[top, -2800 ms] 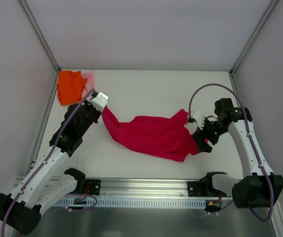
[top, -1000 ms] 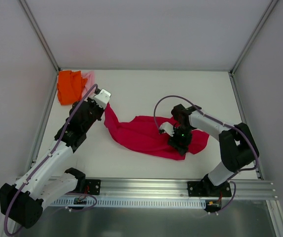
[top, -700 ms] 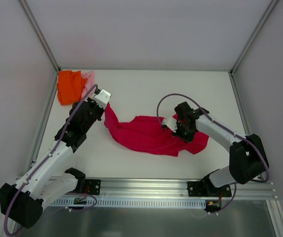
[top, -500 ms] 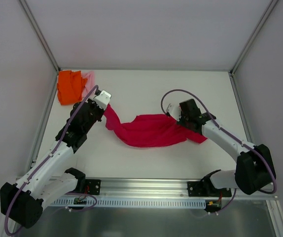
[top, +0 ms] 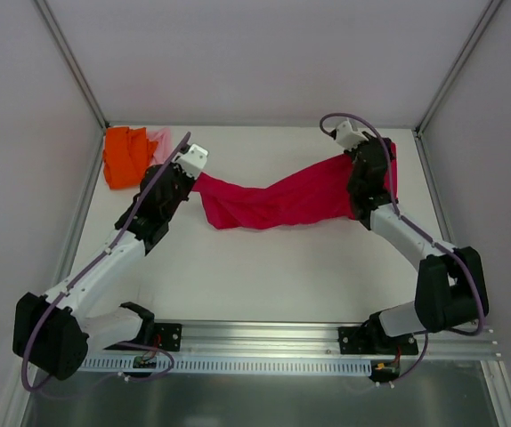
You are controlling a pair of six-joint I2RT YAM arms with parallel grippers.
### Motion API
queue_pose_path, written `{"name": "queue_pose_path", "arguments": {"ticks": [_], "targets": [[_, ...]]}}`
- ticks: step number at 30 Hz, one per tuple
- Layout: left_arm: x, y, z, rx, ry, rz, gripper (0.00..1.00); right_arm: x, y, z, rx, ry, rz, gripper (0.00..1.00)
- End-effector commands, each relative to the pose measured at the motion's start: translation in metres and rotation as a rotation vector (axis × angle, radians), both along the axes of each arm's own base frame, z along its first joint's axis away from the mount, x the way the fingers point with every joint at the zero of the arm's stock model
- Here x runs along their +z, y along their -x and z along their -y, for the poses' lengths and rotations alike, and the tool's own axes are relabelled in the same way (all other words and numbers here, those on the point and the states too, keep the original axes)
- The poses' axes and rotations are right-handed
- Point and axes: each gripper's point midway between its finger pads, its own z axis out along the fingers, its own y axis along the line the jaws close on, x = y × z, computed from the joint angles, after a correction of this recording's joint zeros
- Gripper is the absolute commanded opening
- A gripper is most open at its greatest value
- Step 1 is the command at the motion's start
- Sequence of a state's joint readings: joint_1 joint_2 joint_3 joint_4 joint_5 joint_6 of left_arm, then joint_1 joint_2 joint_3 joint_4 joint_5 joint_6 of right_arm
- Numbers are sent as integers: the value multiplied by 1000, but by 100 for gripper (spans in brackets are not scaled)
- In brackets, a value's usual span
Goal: Fold and stack the t-shirts
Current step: Flatten out the tshirt
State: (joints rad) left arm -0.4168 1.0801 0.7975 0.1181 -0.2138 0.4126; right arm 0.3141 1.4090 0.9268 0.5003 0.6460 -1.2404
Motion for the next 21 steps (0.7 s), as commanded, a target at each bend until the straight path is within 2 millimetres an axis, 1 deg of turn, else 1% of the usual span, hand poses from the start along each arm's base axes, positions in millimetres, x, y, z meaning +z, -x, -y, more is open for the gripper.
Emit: {"name": "queue_pose_path", "arguments": {"ticks": [1,3,4,5,6,7,9,10,11,12,13,14,15,16,19,20,21], "targets": [[45,-31,-8,93,23,144,0,91,-1,19,-141,19,398,1],[43,-39,-11,127,20,153,0,101,2,22,-171,58,461,1],[50,-43,-10,132,34,180,0,115,10,25,-197,89,528,1],[51,-44,-10,133,37,187,0,113,9,25,-210,109,540,1],[55,-45,-10,137,46,200,0,115,10,26,-216,127,560,1],[64,-46,-11,145,58,224,0,124,18,27,-231,140,608,1],[75,-47,-13,161,68,253,0,128,23,30,-246,133,621,1],[84,-47,-16,171,78,272,0,129,23,31,-249,126,615,1],[90,-46,-16,174,94,283,0,136,27,34,-262,105,632,1],[94,-45,-16,173,101,291,0,138,28,35,-265,97,630,1],[103,-44,-16,172,114,308,0,138,26,35,-261,99,606,1],[109,-41,-16,166,122,317,0,148,30,37,-268,69,619,1],[117,-39,-18,170,134,335,0,149,29,38,-271,68,597,1],[128,-33,-21,173,145,359,0,154,31,39,-277,52,602,1],[146,-22,-25,173,162,402,0,180,45,45,-292,21,635,1],[158,-14,-29,174,170,428,0,194,53,49,-301,4,649,1],[164,-10,-31,175,178,443,0,194,56,51,-305,2,637,1]]}}
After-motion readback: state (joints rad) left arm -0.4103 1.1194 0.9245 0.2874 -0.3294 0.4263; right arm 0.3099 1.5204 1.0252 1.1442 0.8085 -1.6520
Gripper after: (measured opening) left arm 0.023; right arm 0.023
